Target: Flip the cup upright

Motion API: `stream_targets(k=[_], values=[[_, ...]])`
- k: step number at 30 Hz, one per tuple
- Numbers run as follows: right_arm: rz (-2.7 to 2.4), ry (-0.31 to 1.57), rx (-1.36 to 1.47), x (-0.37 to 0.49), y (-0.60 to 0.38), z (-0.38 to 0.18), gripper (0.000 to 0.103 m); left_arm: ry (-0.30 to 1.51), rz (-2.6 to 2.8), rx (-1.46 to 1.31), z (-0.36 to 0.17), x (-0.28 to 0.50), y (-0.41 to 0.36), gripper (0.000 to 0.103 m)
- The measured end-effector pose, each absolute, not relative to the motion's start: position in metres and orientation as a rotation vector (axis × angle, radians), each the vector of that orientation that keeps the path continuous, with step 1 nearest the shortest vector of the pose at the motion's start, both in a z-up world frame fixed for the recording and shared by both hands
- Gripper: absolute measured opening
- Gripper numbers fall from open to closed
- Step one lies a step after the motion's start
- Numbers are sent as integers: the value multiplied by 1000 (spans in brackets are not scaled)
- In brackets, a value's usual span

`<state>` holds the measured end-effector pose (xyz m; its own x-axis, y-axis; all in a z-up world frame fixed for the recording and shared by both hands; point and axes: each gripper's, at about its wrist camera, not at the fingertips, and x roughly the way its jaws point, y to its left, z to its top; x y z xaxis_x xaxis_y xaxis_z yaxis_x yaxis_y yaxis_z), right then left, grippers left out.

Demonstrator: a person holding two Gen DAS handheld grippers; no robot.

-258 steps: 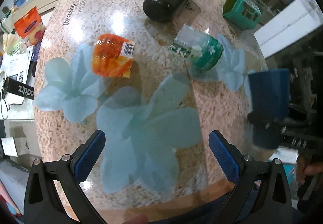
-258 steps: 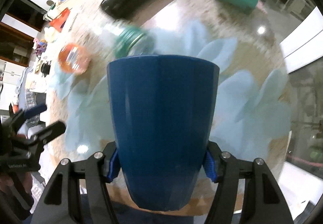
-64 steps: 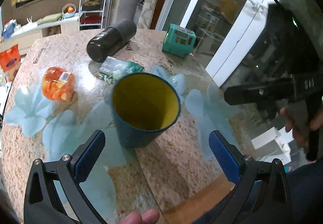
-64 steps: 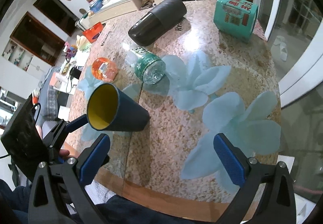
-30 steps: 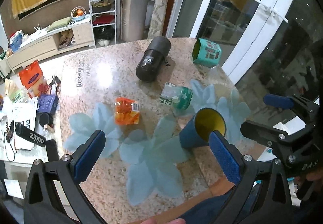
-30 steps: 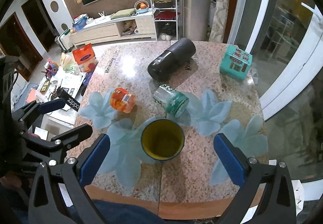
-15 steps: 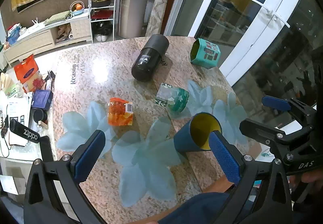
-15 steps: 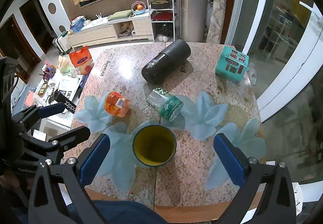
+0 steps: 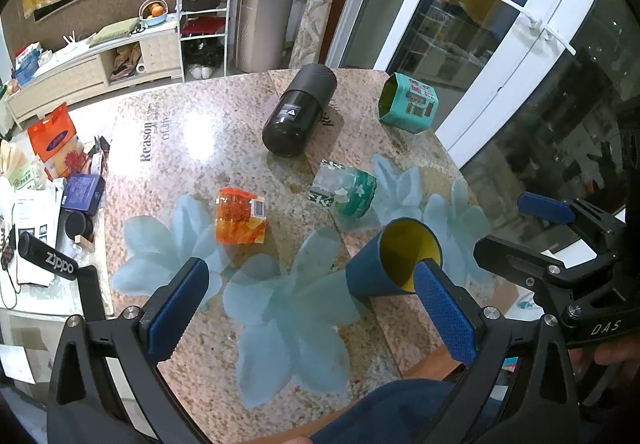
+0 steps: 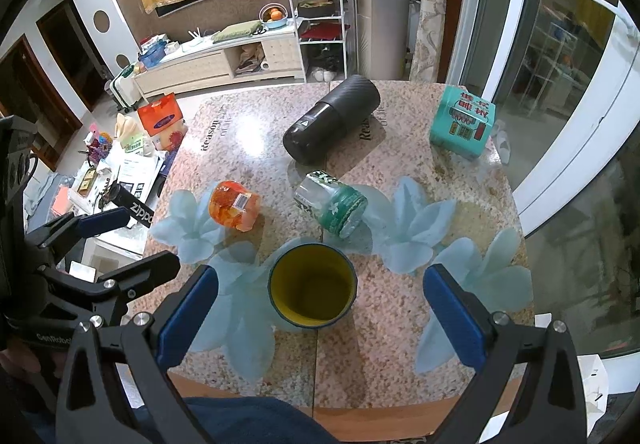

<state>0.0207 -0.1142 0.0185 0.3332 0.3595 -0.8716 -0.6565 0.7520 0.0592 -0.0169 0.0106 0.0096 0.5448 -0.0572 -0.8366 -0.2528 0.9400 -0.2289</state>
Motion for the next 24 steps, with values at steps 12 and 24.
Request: stream_targets(k=[12, 24], values=[[670, 1041, -313, 17, -117, 19, 103, 994, 107, -316, 10, -14, 9, 103], [667, 1040, -293, 19, -121, 20, 103, 965, 94, -307, 12, -15, 8, 103]])
